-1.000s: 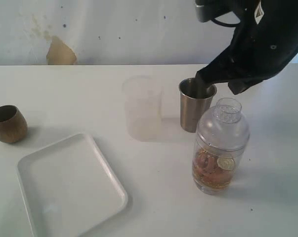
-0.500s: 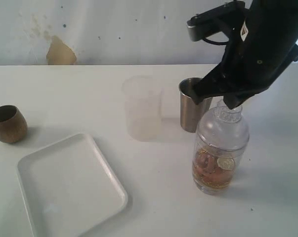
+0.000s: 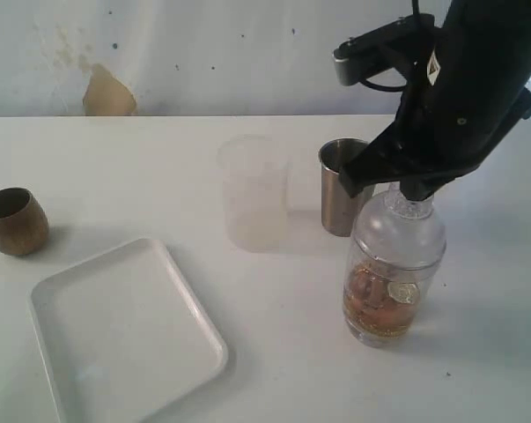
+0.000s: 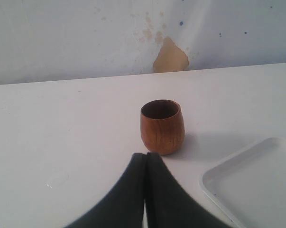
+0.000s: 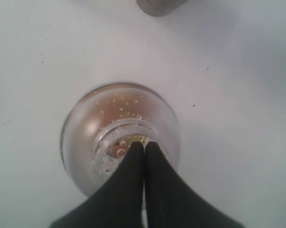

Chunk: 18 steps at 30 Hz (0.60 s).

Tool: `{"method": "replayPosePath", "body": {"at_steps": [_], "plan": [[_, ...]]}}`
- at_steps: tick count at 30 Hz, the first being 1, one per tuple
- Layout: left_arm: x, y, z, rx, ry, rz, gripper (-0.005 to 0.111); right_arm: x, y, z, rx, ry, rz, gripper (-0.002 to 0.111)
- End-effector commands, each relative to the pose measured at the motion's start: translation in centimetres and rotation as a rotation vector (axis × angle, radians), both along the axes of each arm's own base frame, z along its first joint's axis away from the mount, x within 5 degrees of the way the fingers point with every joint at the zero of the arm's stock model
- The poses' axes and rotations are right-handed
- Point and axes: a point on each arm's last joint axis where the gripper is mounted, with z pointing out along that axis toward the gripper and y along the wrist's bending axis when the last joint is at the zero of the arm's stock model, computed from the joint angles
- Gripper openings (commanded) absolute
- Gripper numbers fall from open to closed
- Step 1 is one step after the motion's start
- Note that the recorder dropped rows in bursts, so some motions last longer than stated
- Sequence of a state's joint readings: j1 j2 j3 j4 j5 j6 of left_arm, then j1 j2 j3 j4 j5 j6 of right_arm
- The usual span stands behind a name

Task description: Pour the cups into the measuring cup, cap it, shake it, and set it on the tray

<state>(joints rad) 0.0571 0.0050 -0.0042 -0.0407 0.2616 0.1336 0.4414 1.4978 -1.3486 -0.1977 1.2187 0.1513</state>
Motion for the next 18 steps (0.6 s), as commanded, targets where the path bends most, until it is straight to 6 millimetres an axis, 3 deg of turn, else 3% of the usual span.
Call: {"method": "replayPosePath", "body": {"at_steps": [1, 11, 18], "plan": [[0.0, 0.0, -0.1, 0.001, -0.006, 0.001, 0.000, -0.1, -0.2, -1.3, -0.017, 0.046, -0.008, 0.000], [0.0, 0.0, -0.1, 0.001, -0.006, 0.001, 0.000, -0.1, -0.1, -2.7, -0.017, 0.065, -0.001, 0.000], [0.0, 0.0, -0.1, 0.001, -0.006, 0.001, 0.000, 0.0, 0.0, -2.7, -0.019, 0.060, 0.020, 0.000]]}}
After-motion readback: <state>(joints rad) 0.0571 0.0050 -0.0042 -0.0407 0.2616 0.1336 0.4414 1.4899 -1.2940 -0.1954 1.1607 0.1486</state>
